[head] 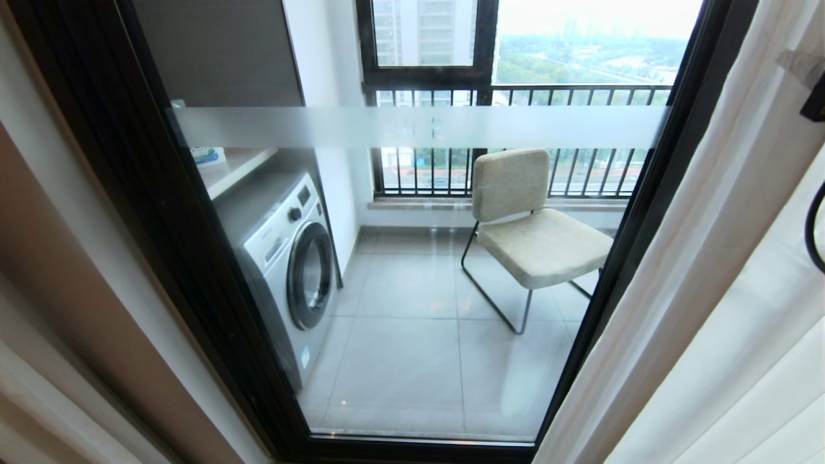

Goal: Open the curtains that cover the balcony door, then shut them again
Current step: Pull the inner curtains open on both sides

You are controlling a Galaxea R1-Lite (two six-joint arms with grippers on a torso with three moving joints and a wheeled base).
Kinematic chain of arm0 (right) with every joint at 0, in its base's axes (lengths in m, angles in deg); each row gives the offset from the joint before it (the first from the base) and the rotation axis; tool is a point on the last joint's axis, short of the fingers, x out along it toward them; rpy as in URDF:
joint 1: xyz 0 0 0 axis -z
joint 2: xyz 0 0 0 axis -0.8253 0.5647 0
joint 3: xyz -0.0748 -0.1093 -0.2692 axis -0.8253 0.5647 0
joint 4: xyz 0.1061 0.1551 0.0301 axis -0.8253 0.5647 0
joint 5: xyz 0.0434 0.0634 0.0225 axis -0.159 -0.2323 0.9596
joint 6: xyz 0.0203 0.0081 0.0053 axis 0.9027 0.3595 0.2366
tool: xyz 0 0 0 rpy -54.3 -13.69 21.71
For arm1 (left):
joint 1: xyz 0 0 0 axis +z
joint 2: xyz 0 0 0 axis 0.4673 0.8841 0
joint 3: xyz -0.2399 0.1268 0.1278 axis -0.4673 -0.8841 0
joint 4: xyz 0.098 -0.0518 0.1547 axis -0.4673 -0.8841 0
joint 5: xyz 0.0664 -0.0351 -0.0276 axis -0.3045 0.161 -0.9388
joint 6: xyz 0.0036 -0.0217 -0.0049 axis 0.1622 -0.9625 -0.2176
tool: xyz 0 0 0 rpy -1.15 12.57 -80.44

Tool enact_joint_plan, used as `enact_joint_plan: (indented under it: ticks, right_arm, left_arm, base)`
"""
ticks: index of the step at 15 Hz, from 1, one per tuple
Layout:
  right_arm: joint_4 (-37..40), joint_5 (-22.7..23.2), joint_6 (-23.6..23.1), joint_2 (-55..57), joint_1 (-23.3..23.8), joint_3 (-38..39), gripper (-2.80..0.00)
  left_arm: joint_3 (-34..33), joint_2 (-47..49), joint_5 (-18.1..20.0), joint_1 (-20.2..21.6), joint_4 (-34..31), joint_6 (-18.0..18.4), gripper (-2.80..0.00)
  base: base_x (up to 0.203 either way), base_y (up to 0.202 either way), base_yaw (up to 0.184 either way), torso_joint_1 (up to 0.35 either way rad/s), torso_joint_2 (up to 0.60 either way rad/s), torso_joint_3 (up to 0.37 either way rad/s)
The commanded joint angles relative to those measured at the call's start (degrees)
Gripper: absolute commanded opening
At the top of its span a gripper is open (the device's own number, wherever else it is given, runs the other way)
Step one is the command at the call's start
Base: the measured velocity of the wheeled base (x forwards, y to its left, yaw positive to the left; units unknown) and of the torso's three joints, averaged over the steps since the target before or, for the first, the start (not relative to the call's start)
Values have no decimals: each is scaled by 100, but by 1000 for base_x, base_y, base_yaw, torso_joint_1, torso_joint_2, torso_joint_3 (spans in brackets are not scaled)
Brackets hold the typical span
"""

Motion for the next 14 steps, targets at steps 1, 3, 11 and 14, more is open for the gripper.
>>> enact_joint_plan:
  ticks: [1,3,11,14]
  right_arm:
    - [-3,7,-4,-64,46,11,-280]
    - [-12,13,4,-53,55,9,-280]
    - [30,10,13,-193,116,70,-280]
    - [40,4,215,-211,183,88,-280]
  left_arm:
    - [0,-2,-4,0,-2,-5,-280]
    - [6,-2,-4,0,3,-5,-280]
    - [0,-2,-4,0,-2,-5,-280]
    - [0,-2,-4,0,0,-5,-280]
  base:
    - [0,0,0,0,0,0]
    - [0,0,0,0,0,0]
    - [0,0,0,0,0,0]
    - [0,0,0,0,0,0]
